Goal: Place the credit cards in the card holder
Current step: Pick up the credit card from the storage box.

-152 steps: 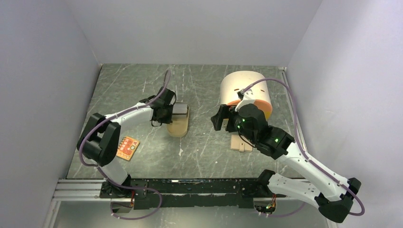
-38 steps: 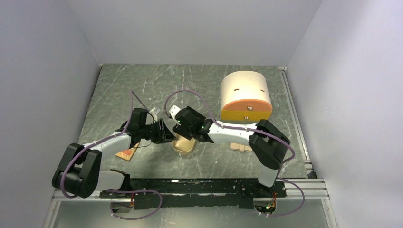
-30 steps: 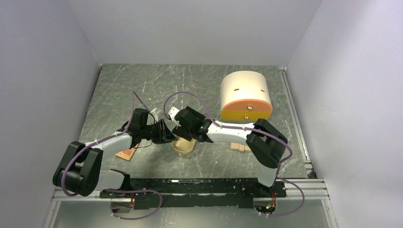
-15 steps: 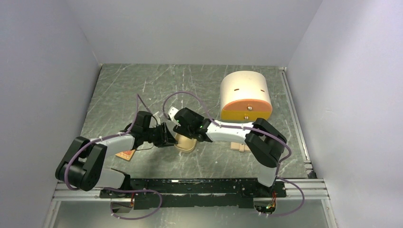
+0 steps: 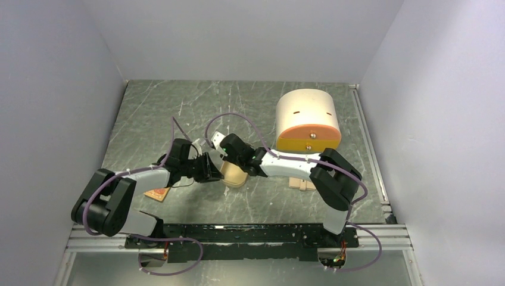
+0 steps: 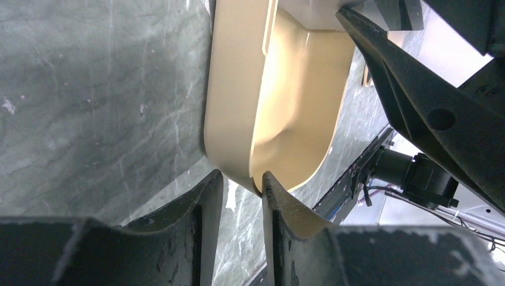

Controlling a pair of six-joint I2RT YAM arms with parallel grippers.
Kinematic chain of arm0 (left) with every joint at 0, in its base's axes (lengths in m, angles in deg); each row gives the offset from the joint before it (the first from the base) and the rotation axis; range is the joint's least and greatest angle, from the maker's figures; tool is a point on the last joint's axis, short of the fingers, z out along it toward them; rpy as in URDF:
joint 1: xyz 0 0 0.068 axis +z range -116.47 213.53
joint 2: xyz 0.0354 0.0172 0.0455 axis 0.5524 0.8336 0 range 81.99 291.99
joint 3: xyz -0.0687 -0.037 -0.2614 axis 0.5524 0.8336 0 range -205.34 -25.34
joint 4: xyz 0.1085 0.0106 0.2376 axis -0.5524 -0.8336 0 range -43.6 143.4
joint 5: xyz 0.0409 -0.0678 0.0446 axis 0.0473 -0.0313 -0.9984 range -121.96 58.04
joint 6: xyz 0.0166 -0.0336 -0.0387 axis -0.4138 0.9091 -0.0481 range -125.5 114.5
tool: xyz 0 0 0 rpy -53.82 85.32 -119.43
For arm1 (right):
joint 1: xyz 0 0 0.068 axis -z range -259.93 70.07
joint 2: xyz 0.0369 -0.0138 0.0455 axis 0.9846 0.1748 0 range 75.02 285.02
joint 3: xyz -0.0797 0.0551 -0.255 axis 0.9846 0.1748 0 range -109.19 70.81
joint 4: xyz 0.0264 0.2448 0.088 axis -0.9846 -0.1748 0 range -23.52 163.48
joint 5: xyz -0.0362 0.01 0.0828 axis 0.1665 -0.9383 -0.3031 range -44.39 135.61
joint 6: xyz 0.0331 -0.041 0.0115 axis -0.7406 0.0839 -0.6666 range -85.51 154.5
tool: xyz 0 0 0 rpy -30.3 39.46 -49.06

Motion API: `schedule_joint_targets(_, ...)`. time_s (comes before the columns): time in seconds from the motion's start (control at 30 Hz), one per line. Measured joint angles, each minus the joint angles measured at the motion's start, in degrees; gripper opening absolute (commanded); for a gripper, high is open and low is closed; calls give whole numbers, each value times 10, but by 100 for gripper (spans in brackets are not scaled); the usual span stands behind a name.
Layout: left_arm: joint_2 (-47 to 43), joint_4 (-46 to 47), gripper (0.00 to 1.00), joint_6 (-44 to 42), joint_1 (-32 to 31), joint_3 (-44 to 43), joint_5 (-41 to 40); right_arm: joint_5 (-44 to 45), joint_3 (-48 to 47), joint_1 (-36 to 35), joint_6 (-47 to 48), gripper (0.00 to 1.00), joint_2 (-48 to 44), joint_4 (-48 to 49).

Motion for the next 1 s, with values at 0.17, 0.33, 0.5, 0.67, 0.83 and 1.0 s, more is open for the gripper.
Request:
schedule_joint_targets(0.17,12,17,33,9,-1,-2,2,-4,-2,0,0,28,-1,-4)
schedule_joint_targets(0.33,25,34,32,19,-2,-5,4,-5,-5,1,0,20,-7,-9)
schedule_joint_targets(0.5,32,40,33,26,-3,-11,2,-17,-14,2,-5,8,-16,-28)
schedule_joint_targets(0.67,31,38,33,26,-3,-13,-2,-35,-14,2,-11,0,-35,-45)
schedule_joint_targets(0.83,25,16,35,25,-4,-25,-16,-57,-18,7,-26,0,-57,-68)
schedule_joint_targets(1.0,-22,-47,40,5,-4,-65,-45,-83,-27,10,-61,0,-90,-103)
